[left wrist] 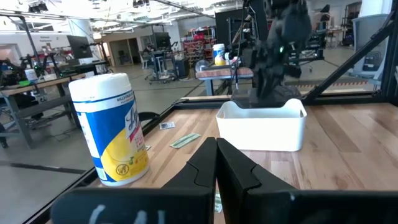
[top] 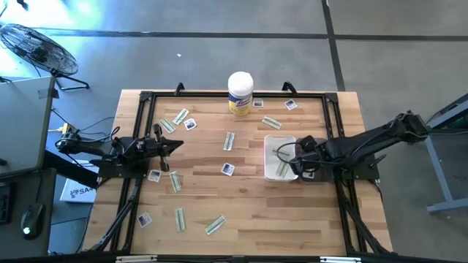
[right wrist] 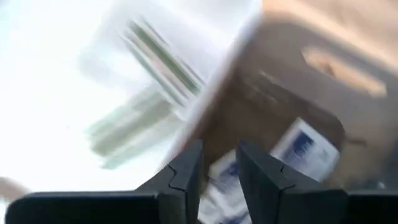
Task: Pick & Place First Aid Supplies
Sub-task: Put the green bandage pack into the white bin
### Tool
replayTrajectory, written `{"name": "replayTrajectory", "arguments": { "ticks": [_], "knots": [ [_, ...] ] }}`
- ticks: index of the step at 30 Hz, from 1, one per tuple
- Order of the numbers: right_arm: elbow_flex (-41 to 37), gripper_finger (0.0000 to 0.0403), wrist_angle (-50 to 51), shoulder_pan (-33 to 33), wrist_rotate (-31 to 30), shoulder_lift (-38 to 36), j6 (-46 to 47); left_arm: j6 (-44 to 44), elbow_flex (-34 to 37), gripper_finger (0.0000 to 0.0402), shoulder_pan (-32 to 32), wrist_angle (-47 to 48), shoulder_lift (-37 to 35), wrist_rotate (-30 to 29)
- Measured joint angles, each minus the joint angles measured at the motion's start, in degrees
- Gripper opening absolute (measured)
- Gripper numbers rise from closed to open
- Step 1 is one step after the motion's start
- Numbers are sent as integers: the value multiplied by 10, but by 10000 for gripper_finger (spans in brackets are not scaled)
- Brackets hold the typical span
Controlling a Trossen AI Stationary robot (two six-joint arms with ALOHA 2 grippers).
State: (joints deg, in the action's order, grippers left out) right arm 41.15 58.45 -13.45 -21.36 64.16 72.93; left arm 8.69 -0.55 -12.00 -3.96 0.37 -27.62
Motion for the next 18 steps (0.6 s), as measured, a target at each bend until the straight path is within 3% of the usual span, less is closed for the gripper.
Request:
{"name": "replayTrajectory", "arguments": {
  "ticks": [7,14,18],
  "knots": [
    [154,78,-3,-1,-42,47,-96,0,0,1,0,0,0,0],
    [303,67,-86,-1,-56,191,-259,0,0,1,0,0,0,0],
    [359,67,-139,8,-25,271,-353,0,0,1,0,0,0,0]
  ]
}}
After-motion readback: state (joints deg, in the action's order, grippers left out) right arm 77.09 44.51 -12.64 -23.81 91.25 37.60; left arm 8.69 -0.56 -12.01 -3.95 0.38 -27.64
